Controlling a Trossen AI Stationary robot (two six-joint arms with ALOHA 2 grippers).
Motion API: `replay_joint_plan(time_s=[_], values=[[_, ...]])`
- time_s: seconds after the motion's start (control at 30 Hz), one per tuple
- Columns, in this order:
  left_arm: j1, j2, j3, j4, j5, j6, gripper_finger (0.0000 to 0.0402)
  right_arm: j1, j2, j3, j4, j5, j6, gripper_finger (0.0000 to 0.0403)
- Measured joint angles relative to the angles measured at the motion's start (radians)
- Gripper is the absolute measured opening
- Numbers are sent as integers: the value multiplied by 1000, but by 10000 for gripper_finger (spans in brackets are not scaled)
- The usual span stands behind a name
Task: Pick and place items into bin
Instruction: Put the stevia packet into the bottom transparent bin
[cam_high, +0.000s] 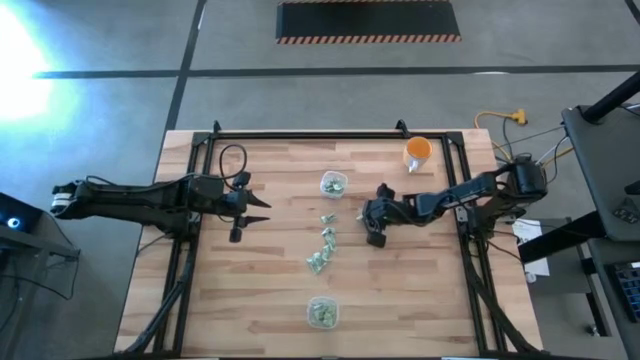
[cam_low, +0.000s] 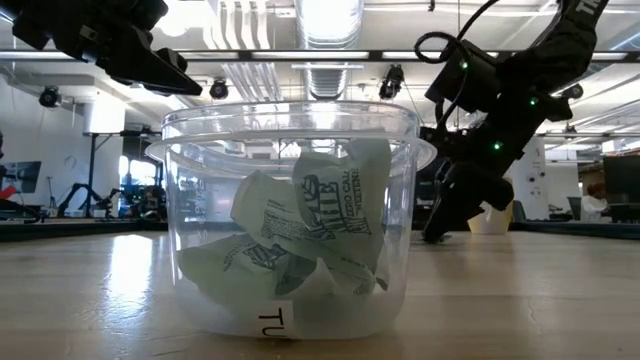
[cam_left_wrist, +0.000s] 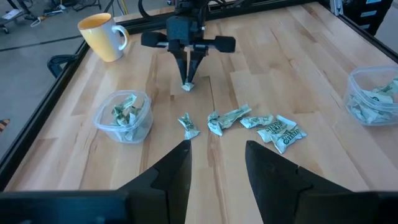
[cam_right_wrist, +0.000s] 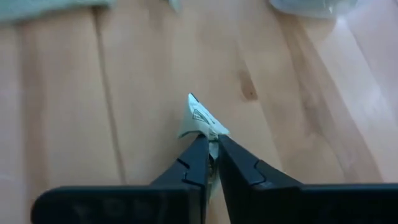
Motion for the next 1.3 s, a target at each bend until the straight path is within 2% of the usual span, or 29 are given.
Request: replay_joint_plan(time_s=[0.27, 0.53, 1.0, 1.3], values=[[0, 0, 0, 0, 0, 0, 135, 61, -75, 2, 19, -6, -6, 18], [0, 0, 0, 0, 0, 0, 135, 183, -135, 46, 46, -49, -7, 18], [0, 0, -4, 0, 0, -2, 135, 455, -141, 236, 99, -50, -231, 18], [0, 0, -14, 12, 0, -2, 135, 521, -141, 260, 156, -48, -294, 17]])
